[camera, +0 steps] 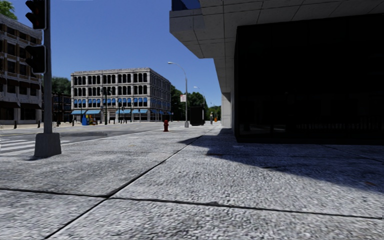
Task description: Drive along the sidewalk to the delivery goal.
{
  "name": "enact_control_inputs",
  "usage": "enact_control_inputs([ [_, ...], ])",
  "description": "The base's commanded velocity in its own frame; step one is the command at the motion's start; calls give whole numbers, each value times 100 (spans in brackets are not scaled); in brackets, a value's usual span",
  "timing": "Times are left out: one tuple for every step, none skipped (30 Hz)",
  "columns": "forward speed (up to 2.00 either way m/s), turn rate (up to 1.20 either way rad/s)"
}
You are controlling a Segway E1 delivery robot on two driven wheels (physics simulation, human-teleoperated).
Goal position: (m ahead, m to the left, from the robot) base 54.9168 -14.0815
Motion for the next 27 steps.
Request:
enact_control_inputs([
  [200,0],
  [200,0],
  [200,0],
  [200,0],
  [200,0],
  [200,0],
  [200,0],
  [200,0],
  [200,0],
  [200,0],
  [200,0],
  [200,0],
  [200,0],
  [200,0],
  [200,0],
  [200,0],
  [200,0],
  [200,0],
  [200,0],
  [200,0],
  [200,0],
  [200,0],
  [200,0],
  [200,0],
  [200,0],
  [200,0],
  [200,0],
])
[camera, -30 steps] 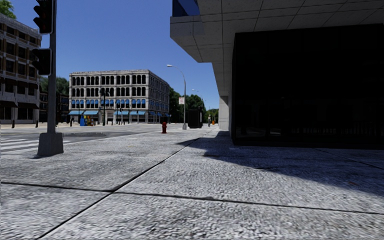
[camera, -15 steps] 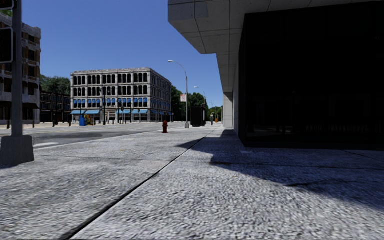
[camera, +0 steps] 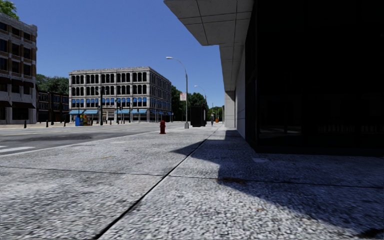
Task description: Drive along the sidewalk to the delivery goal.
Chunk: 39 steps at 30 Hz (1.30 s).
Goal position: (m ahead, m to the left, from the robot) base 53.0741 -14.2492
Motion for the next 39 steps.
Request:
enact_control_inputs([
  [200,0],
  [200,0],
  [200,0],
  [200,0],
  [200,0],
  [200,0],
  [200,0],
  [200,0],
  [200,0],
  [200,0],
  [200,0],
  [200,0],
  [200,0],
  [200,0],
  [200,0],
  [200,0],
  [200,0],
  [200,0],
  [200,0],
  [200,0],
  [200,0],
  [200,0],
  [200,0],
  [200,0],
  [200,0],
  [200,0],
  [200,0],
  [200,0],
  [200,0],
  [200,0],
  [200,0],
  [200,0],
  [200,0],
  [200,0],
  [200,0],
  [200,0],
  [200,0],
  [200,0],
  [200,0],
])
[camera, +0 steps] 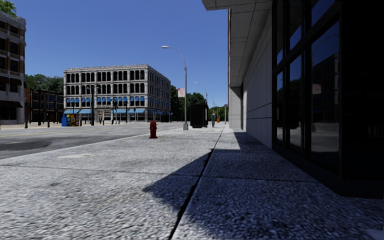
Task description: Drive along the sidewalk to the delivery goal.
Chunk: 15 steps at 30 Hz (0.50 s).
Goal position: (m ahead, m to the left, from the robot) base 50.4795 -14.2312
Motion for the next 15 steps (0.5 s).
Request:
enact_control_inputs([
  [200,0],
  [200,0],
  [200,0],
  [200,0],
  [200,0],
  [200,0],
  [200,0],
  [200,0],
  [200,0],
  [200,0],
  [200,0],
  [200,0],
  [200,0],
  [200,0],
  [200,0],
])
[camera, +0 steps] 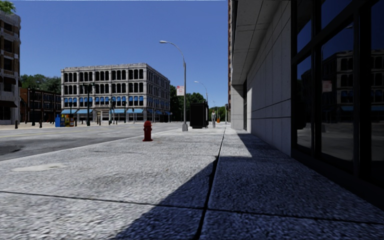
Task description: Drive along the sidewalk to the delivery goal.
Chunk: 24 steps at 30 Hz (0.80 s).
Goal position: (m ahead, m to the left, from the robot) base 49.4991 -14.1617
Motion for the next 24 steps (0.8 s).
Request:
enact_control_inputs([
  [200,0],
  [200,0],
  [200,0],
  [200,0],
  [200,0],
  [200,0],
  [200,0],
  [200,0],
  [200,0],
  [200,0],
  [200,0],
  [200,0],
  [200,0],
  [200,0],
  [200,0],
  [200,0],
  [200,0],
  [200,0],
  [200,0],
  [200,-2],
  [200,-31],
  [200,-56],
  [200,-56],
  [200,-104],
])
